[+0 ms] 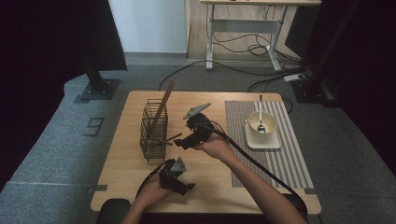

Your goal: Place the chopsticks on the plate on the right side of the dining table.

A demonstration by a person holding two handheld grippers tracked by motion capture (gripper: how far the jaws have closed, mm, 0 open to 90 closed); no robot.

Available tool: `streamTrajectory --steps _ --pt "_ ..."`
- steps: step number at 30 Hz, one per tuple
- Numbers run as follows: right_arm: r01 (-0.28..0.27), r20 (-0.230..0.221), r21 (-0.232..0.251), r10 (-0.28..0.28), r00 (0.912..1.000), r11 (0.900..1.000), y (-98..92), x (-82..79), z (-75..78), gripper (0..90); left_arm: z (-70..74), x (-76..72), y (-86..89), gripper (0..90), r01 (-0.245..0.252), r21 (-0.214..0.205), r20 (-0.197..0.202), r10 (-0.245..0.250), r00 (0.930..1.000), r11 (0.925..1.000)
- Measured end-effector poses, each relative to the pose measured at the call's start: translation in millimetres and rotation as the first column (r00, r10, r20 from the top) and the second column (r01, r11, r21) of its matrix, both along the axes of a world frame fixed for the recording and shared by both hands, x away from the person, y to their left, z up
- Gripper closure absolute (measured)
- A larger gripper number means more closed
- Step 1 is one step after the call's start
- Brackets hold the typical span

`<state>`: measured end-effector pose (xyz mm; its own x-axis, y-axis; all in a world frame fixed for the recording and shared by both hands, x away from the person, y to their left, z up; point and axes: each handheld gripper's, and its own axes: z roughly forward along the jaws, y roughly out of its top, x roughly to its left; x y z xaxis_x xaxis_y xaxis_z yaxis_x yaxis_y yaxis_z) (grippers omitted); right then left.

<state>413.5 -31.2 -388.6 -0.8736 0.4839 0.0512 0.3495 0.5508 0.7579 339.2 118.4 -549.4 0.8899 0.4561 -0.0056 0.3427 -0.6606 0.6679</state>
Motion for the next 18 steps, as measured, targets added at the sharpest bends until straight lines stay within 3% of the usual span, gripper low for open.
streamTrajectory --steps 3,4,5,8,9,12,13,18 --pt "-0.019 -0.004 0.001 0.019 0.9998 0.9998 7.4 0.2 -1.8 14.6 -0.2 -0.2 -0.3 7.6 -0.003 -0.004 0.000 0.003 1.0000 1.0000" --pt "-0.024 -0.002 0.000 0.024 0.9997 0.9997 9.5 -0.1 -2.3 19.6 -0.2 -0.2 -0.3 7.6 -0.003 -0.004 0.000 0.003 1.0000 1.0000" --pt "-0.047 0.004 0.004 0.047 0.9989 0.9989 12.4 -0.3 -3.5 30.8 -0.2 -0.2 -0.3 7.6 -0.003 -0.004 0.000 0.003 1.0000 1.0000" --pt "-0.062 0.013 0.007 0.062 0.9980 0.9980 15.9 0.2 -5.6 41.8 -0.2 -0.3 -0.3 7.6 -0.003 -0.003 -0.001 0.003 1.0000 1.0000" --pt "-0.062 0.013 0.007 0.062 0.9980 0.9980 15.9 0.2 -5.6 41.8 -0.2 -0.3 -0.4 7.6 -0.004 -0.004 0.000 0.004 1.0000 1.0000" --pt "-0.086 0.022 -0.001 0.086 0.9960 0.9963 19.0 -0.7 -7.2 55.9 -0.2 -0.5 -0.4 7.6 -0.006 -0.004 -0.001 0.006 1.0000 1.0000" --pt "-0.104 0.025 0.007 0.103 0.9943 0.9946 20.1 -1.9 -7.4 65.1 -0.2 -0.6 -0.5 7.6 -0.007 -0.004 -0.001 0.007 1.0000 1.0000" --pt "-0.123 0.037 0.012 0.123 0.9918 0.9923 21.4 -3.8 -7.3 78.5 -0.3 -0.5 -0.5 7.6 -0.007 -0.006 0.000 0.007 1.0000 1.0000"
